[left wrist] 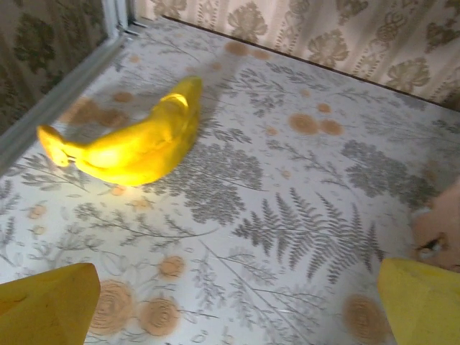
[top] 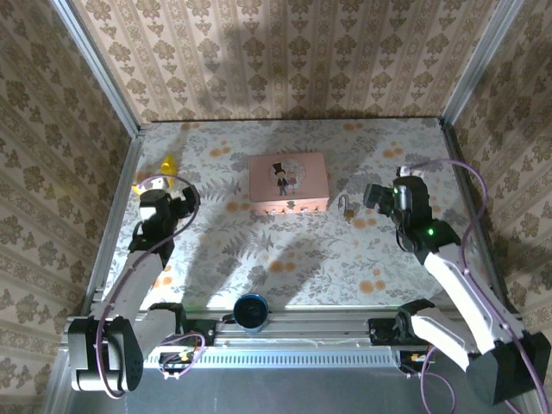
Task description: Unlock the padlock with the key
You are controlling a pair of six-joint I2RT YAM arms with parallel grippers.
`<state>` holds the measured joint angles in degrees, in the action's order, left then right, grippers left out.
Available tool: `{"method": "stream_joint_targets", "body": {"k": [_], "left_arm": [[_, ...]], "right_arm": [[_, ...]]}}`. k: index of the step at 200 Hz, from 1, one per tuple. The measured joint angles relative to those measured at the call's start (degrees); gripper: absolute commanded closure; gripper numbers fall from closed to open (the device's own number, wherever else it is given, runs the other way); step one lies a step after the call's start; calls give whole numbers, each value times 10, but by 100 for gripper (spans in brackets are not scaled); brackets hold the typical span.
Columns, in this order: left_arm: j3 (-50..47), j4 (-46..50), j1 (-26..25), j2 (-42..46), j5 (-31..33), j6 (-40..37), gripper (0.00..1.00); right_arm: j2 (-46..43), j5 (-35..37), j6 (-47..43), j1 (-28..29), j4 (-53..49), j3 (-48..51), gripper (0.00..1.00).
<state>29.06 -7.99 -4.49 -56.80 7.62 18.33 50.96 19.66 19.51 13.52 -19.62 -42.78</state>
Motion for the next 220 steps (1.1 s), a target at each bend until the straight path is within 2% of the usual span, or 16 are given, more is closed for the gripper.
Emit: {"method": "stream_joint_targets", "body": {"k": [29, 53, 82, 138, 220], "left_arm": [[-30, -61, 7, 2, 13, -33, 0], [-58, -123, 16, -4, 17, -58, 0], [-85, -189, 27, -35, 17, -86, 0], [-111, -295, 43, -95, -2, -120, 0], [-118, -369, 54, -124, -69, -162, 0]], "right_arm": [[-85, 29, -46, -1, 75, 95, 0], [-120, 33, -88, -1, 129, 152, 0], [-109, 43, -123, -2, 159, 168, 0], [-79, 83, -133, -10, 253, 193, 0], [-67, 86, -137, -29, 346, 235, 0]]}}
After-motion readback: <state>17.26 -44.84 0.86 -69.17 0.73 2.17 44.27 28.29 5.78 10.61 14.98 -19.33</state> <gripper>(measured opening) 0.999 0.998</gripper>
